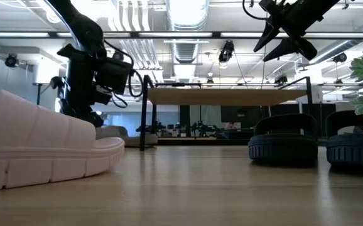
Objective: Pick and place slides into the shelf
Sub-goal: Put the bottom gray slides under the shelf
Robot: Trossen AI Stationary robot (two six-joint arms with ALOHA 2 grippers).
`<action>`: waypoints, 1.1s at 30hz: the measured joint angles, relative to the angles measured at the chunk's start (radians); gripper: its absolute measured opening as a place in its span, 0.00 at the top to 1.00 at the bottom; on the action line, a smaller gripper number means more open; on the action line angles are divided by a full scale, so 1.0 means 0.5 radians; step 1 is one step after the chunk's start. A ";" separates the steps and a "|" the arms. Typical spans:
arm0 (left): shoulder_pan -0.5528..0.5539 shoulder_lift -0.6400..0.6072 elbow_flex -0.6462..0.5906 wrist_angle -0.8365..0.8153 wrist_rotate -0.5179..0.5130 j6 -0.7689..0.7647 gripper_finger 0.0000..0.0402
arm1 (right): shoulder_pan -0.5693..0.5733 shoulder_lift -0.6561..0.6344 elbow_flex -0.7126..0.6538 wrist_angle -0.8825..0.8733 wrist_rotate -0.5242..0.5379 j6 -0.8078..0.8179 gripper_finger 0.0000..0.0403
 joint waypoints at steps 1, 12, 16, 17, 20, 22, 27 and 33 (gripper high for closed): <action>0.000 -0.005 0.000 0.000 0.001 0.000 0.97 | 0.000 0.000 0.000 0.000 0.001 0.000 0.57; -0.207 -0.421 0.007 -0.382 0.091 0.054 1.00 | 0.001 0.001 0.000 0.000 0.017 0.014 0.57; -0.408 -0.718 0.059 -0.311 0.309 0.342 1.00 | 0.001 0.001 0.000 0.000 0.016 0.013 0.57; -0.471 -0.791 0.079 -0.261 0.396 0.443 1.00 | 0.001 0.001 0.000 0.000 0.016 0.009 0.57; -0.647 -0.937 0.156 -0.082 0.630 0.590 1.00 | 0.000 0.001 0.000 0.000 0.015 0.007 0.57; -0.733 -0.960 0.222 -0.035 0.776 0.599 1.00 | 0.000 0.001 0.000 0.000 0.003 -0.002 0.57; -0.921 -0.800 0.352 0.031 1.019 0.623 1.00 | 0.001 0.001 0.000 -0.010 -0.050 -0.008 0.57; -0.997 -0.418 0.486 0.346 1.020 1.013 1.00 | 0.001 -0.001 0.000 -0.079 -0.179 -0.040 0.57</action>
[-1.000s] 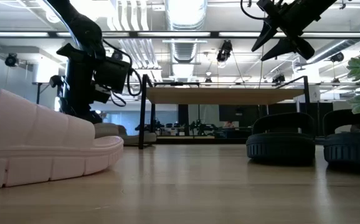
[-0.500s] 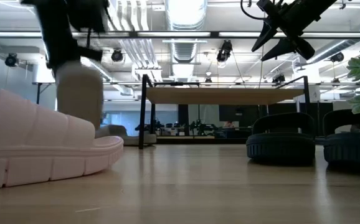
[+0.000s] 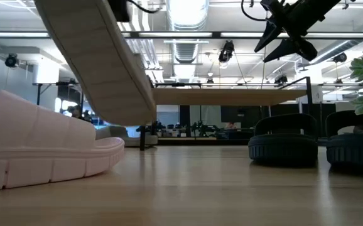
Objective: Pick and place slides into the shelf
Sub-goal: Put the bottom gray slides under the shelf
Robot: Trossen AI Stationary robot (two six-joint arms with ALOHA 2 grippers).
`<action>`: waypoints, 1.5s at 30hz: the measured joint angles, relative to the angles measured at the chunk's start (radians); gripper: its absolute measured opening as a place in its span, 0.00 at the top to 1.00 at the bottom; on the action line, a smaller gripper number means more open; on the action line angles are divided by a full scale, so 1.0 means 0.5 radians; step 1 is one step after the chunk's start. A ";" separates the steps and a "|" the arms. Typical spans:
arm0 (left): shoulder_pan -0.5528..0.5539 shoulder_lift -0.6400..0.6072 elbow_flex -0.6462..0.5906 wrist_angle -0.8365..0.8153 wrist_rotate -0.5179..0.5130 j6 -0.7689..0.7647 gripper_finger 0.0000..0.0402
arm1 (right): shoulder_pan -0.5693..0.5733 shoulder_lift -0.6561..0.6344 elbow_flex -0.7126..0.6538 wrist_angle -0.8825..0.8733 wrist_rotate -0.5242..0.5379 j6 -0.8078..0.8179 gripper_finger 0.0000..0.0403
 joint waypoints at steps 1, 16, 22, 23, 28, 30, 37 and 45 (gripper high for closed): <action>0.001 0.071 0.021 0.047 -0.003 0.062 1.00 | 0.000 0.000 0.000 -0.025 0.000 -0.005 0.57; 0.012 0.497 0.373 0.226 -0.187 0.825 1.00 | 0.004 -0.258 0.026 -0.005 -0.055 0.154 0.58; 0.014 0.535 0.366 0.676 -0.488 0.783 1.00 | 0.004 -0.305 0.122 -0.079 -0.107 0.204 0.59; 0.014 0.573 0.374 0.758 -0.507 0.754 1.00 | 0.004 -0.306 0.154 -0.118 -0.107 0.189 0.60; 0.002 0.817 0.501 0.784 -0.777 0.589 1.00 | 0.005 -0.294 0.297 -0.309 -0.107 0.124 0.61; -0.004 0.933 0.584 0.769 -1.058 0.566 1.00 | 0.005 -0.292 0.355 -0.347 -0.108 0.059 0.62; 0.055 1.306 1.049 0.627 -1.283 0.558 1.00 | 0.005 -0.294 0.565 -0.651 -0.105 -0.154 0.63; 0.159 1.659 1.407 0.309 -1.328 0.556 1.00 | 0.005 -0.350 0.624 -0.835 -0.096 -0.189 0.65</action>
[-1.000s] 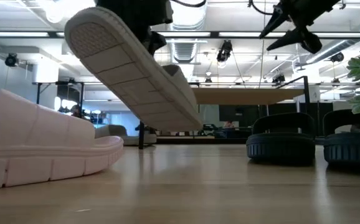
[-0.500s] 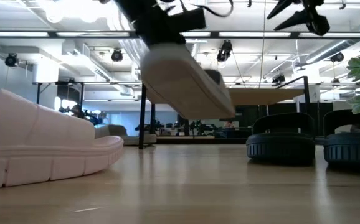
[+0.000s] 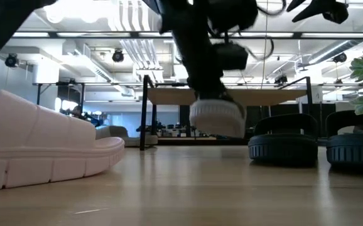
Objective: Pick and place slides into the shelf
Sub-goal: Put the bottom gray slides under the shelf, then put the gray slides under the shelf
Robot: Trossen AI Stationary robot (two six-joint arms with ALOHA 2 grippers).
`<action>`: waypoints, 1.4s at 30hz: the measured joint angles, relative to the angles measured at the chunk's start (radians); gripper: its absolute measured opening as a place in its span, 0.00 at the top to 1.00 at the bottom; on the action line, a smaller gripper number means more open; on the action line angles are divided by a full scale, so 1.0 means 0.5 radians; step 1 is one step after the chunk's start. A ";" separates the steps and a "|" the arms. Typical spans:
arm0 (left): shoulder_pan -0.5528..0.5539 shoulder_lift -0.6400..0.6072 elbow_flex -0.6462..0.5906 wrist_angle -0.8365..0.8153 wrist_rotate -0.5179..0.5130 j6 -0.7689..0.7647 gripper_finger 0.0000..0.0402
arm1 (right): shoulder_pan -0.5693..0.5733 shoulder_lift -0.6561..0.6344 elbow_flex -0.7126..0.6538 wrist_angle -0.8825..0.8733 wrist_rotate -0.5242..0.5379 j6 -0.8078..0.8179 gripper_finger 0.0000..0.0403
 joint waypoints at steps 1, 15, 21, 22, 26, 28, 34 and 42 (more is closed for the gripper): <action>0.013 0.024 0.008 -0.007 -0.060 -0.001 1.00 | 0.000 -0.015 -0.006 -0.002 0.001 -0.004 0.65; 0.186 0.053 -0.015 0.012 -0.068 -0.223 0.86 | 0.000 -0.073 -0.124 -0.038 0.006 -0.013 0.65; 0.194 0.053 -0.022 0.001 0.159 -0.363 0.69 | 0.000 -0.071 -0.195 -0.037 0.006 -0.026 0.66; 0.190 0.052 -0.022 -0.008 0.202 -0.364 0.67 | 0.000 -0.070 -0.201 -0.037 0.006 -0.027 0.66; 0.129 0.035 -0.001 -0.034 0.230 -0.355 0.60 | 0.000 -0.072 -0.204 -0.035 0.006 -0.035 0.66; 0.088 0.002 0.014 -0.062 0.229 -0.349 0.59 | 0.000 -0.075 -0.204 -0.035 0.006 -0.039 0.66; -0.018 -0.172 0.018 -0.260 0.279 -0.364 0.57 | 0.001 -0.082 -0.204 -0.021 0.006 -0.067 0.67; -0.181 -0.676 -0.024 -0.849 0.738 -1.362 0.57 | 0.000 -0.086 -0.204 -0.018 0.007 -0.093 0.67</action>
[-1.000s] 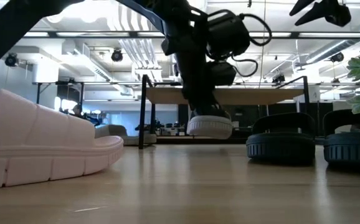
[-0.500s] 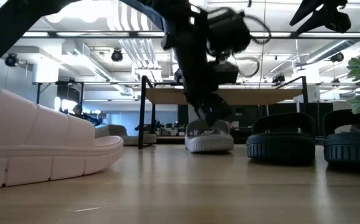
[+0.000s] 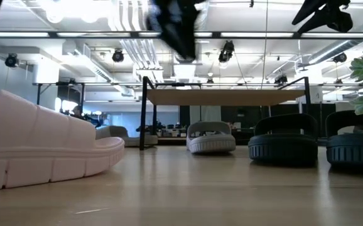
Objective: Pick and place slides into the shelf
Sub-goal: Put the gray slides under the shelf
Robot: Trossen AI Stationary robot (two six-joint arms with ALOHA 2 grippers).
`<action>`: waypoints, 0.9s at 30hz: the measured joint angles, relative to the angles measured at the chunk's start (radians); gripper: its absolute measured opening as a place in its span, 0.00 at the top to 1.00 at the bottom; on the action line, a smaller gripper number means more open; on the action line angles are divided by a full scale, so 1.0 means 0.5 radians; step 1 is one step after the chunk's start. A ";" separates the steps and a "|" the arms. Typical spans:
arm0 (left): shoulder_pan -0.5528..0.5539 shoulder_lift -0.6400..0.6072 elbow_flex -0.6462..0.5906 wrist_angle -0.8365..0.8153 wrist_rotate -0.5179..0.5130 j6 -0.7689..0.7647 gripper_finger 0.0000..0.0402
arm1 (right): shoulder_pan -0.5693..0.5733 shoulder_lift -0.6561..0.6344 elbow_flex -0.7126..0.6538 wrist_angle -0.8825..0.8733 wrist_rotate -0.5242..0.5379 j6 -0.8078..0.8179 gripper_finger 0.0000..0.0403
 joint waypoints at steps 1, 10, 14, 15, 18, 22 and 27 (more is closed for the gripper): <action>0.007 -0.058 -0.010 -0.130 0.011 -0.234 0.58 | 0.000 0.000 0.000 0.002 0.000 -0.001 0.67; 0.173 -0.496 -0.234 -0.930 -0.365 -1.093 0.77 | -0.001 0.009 0.000 0.017 0.049 -0.032 0.68; 0.453 -0.598 -0.468 -1.003 -0.416 -1.000 0.78 | -0.001 0.019 0.000 0.029 0.057 -0.035 0.68; 0.526 -0.625 -0.552 -0.959 -0.428 -0.958 0.77 | 0.001 0.019 0.000 0.030 0.055 -0.035 0.68; 0.742 -0.690 -0.769 -0.917 -0.435 -0.877 0.72 | 0.008 0.017 0.000 0.028 0.047 -0.032 0.67; 0.993 -0.718 -1.016 -0.871 -0.403 -0.881 0.63 | 0.009 0.011 0.000 0.027 0.037 -0.031 0.67; 1.184 -0.687 -1.227 -0.378 -0.096 -0.638 0.55 | 0.009 0.015 0.000 0.027 0.041 -0.031 0.68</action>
